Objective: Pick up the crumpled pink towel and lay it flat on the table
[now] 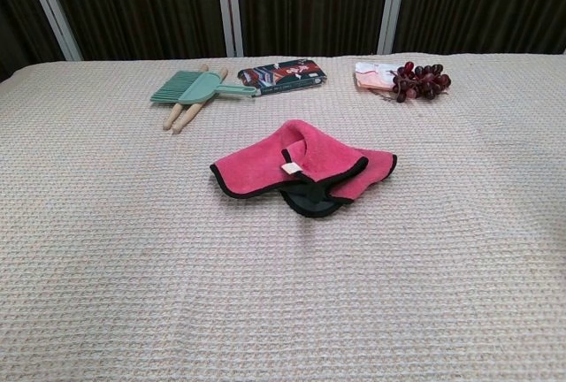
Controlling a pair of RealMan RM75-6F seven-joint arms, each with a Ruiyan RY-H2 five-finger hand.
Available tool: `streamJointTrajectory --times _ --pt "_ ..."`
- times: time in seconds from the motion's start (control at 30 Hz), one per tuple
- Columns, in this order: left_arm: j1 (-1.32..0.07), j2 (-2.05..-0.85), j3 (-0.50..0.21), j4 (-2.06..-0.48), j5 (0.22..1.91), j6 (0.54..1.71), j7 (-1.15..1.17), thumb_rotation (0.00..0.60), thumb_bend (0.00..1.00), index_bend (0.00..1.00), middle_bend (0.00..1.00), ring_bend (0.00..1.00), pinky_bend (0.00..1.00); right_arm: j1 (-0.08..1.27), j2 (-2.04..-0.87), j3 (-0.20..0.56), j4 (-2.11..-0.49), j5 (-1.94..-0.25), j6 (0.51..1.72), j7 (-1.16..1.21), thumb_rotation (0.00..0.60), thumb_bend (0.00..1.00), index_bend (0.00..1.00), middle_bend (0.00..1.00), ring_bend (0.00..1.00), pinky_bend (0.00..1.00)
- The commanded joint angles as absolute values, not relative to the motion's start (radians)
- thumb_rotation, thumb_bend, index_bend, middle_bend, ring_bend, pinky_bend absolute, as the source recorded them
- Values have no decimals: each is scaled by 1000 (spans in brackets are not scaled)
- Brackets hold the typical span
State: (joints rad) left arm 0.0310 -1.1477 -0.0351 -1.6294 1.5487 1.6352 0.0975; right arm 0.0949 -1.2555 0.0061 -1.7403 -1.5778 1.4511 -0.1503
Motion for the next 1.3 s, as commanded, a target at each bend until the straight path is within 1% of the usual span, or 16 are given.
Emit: streamJointTrajectory --times 0.03,0.23,0.3,0.37,0.4,0.6,0.87,0.97,1.13,1.3 --pt "28 -1149 -38 -1629 1547 1633 98 600 6 0 0 0 0 97 -1261 9 -1734 -1586 1456 -142 600 279 0 0 0 0" --pt "27 -1152 -41 -1625 1535 1628 107 600 6 0 0 0 0 113 -1284 23 -1708 -1617 1469 -109 600 279 10 0 0 0" --pt "27 -1152 -45 -1624 1528 1625 107 600 6 0 0 0 0 122 -1297 30 -1691 -1631 1471 -96 600 279 56 0 0 0" --pt "26 -1153 -48 -1624 1521 1623 109 600 6 0 0 0 0 135 -1311 36 -1675 -1640 1465 -94 600 280 131 0 0 0" --pt "25 -1154 -49 -1623 1519 1622 111 600 6 0 0 0 0 142 -1321 40 -1668 -1642 1461 -94 600 280 145 0 0 0" --pt "21 -1164 -53 -1615 1515 1619 138 600 6 0 0 0 0 204 -1403 62 -1659 -1624 1375 -123 600 280 158 0 0 0" --pt "15 -1173 -62 -1604 1495 1611 164 600 6 0 0 0 0 313 -1561 129 -1662 -1563 1248 -239 600 279 169 0 0 0" --pt "15 -1174 -66 -1602 1485 1608 166 600 6 0 0 0 0 357 -1633 156 -1637 -1522 1199 -270 600 280 221 0 0 0" --pt "14 -1174 -69 -1600 1478 1607 167 600 6 0 0 0 0 414 -1727 192 -1575 -1481 1154 -307 600 279 320 12 0 0" --pt "12 -1176 -72 -1593 1467 1599 168 600 6 0 0 0 0 461 -1817 224 -1497 -1441 1130 -317 600 280 349 18 0 0"
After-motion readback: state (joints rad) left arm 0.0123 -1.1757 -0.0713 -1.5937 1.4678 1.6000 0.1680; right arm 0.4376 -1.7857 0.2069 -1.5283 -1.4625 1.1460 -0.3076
